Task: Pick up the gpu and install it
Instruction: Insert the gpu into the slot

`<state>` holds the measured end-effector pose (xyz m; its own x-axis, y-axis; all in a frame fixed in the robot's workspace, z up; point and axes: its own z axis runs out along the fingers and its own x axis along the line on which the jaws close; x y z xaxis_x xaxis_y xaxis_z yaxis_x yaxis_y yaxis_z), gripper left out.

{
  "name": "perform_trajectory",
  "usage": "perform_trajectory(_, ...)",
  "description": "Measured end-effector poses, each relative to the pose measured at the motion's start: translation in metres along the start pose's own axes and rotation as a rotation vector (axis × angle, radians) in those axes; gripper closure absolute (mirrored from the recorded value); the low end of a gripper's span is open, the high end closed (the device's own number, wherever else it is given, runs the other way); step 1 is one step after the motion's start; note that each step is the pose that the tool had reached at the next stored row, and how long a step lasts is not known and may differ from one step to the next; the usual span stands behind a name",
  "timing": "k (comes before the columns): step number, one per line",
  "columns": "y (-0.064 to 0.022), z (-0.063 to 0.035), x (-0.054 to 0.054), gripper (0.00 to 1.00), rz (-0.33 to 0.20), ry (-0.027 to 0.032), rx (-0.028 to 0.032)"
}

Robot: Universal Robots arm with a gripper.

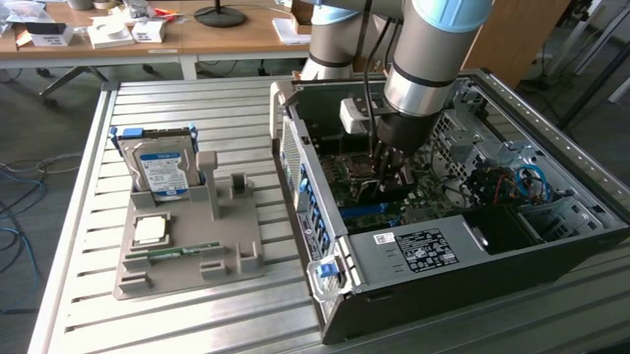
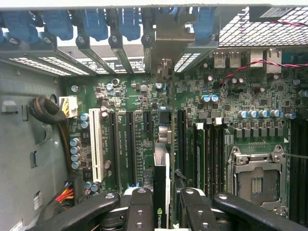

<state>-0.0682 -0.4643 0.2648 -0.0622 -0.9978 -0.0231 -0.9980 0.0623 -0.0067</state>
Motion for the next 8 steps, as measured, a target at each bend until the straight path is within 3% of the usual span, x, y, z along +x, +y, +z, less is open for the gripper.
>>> perform_trajectory(8,0.0015,0.0006,-0.0001,0.74,0.000,-0.0003,0.0001)
